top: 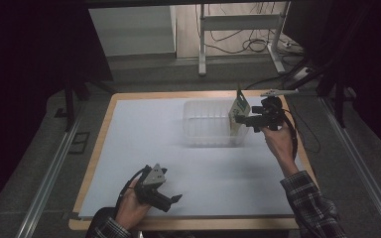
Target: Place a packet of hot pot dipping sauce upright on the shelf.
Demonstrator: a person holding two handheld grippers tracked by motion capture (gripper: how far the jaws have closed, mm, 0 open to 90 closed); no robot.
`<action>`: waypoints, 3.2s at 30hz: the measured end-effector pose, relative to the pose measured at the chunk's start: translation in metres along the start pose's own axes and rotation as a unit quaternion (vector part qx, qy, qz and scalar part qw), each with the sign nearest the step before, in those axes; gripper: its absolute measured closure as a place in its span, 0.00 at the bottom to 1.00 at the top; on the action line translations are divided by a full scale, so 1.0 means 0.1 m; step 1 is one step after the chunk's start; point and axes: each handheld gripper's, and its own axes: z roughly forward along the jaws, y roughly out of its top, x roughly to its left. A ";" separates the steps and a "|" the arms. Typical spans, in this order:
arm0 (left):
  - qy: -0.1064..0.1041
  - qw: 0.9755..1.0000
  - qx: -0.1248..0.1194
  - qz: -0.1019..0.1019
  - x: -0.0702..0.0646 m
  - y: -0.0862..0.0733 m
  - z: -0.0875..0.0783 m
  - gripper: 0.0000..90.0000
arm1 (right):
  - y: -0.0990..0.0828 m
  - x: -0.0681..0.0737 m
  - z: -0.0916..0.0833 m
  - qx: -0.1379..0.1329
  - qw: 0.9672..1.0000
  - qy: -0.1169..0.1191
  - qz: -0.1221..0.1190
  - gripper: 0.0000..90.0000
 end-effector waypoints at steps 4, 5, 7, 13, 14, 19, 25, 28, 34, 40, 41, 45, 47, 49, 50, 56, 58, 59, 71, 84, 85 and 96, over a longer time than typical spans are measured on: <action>0.001 1.000 -0.001 0.000 0.00 0.00 -0.01 0.00 | -0.06 0.02 0.00 -0.001 1.000 0.001 -0.008 0.05; 0.001 1.000 -0.002 0.000 0.01 0.00 -0.01 0.00 | -0.06 0.02 0.00 -0.001 1.000 0.001 -0.008 0.05; 0.001 1.000 -0.003 0.001 0.00 0.00 -0.01 0.00 | -0.12 0.03 0.00 0.001 1.000 -0.002 -0.027 0.03; 0.001 1.000 -0.005 0.004 0.00 0.00 -0.01 0.00 | -0.20 0.09 0.01 0.003 0.999 -0.006 -0.040 0.02; 0.000 1.000 -0.007 0.006 -0.01 0.00 -0.01 0.00 | -0.20 0.09 0.01 0.003 0.999 -0.006 -0.040 0.02; 0.003 1.000 -0.004 0.014 -0.02 0.00 0.00 0.00 | -0.27 0.15 0.04 0.002 0.998 -0.008 -0.060 0.02; 0.004 1.000 -0.003 0.013 -0.02 0.00 0.00 0.00 | -0.34 0.19 0.04 0.003 0.998 -0.009 -0.068 0.01; 0.009 1.000 0.000 0.012 -0.01 -0.01 0.00 0.00 | -0.41 0.21 0.05 0.004 0.997 -0.008 -0.078 0.00; 0.010 1.000 0.003 0.011 -0.01 -0.01 0.01 0.00 | -0.46 0.22 0.03 0.005 0.996 -0.003 -0.085 0.00; 0.010 1.000 0.004 0.011 -0.02 -0.01 0.01 0.00 | -0.52 0.25 -0.01 0.008 0.996 0.004 -0.091 0.00; 0.009 1.000 0.004 0.011 -0.02 -0.01 0.01 0.00 | -0.54 0.26 -0.02 0.013 0.996 0.005 -0.093 0.00; 0.010 1.000 0.003 0.011 -0.02 -0.01 0.01 0.00 | -0.56 0.27 -0.05 0.010 0.996 0.007 -0.089 0.00; 0.009 1.000 0.003 0.011 -0.02 -0.01 0.01 0.00 | -0.59 0.28 -0.08 0.005 0.996 0.010 -0.086 0.00; 0.009 1.000 0.003 0.011 -0.02 -0.01 0.01 0.00 | -0.59 0.28 -0.10 0.003 0.996 0.009 -0.085 0.00; 0.009 1.000 0.002 0.012 -0.02 -0.01 0.01 0.00 | -0.61 0.28 -0.12 0.002 0.996 0.007 -0.085 0.00; 0.011 1.000 0.001 0.012 -0.02 -0.01 0.00 0.00 | -0.67 0.28 -0.15 0.012 0.996 0.005 -0.085 0.00; 0.011 1.000 0.001 0.012 -0.02 -0.01 0.00 0.00 | -0.72 0.28 -0.17 0.019 0.996 0.004 -0.083 0.00; 0.012 1.000 0.001 0.012 -0.02 -0.01 0.00 0.00 | -0.74 0.28 -0.17 0.020 0.996 0.004 -0.083 0.00; 0.016 1.000 0.004 0.010 -0.01 -0.02 0.00 0.00 | -0.90 0.28 -0.24 0.019 0.997 0.007 -0.068 0.00; 0.025 1.000 0.013 0.008 -0.01 -0.02 0.01 0.00 | -1.07 0.27 -0.40 0.023 0.997 -0.002 -0.073 0.00; 0.025 1.000 0.013 0.008 -0.01 -0.02 0.01 0.00 | -1.07 0.27 -0.40 0.023 0.997 -0.002 -0.073 0.00; 0.029 0.999 0.017 0.004 -0.02 -0.02 0.01 0.01 | -1.18 0.31 -0.61 0.026 0.996 -0.023 -0.086 0.00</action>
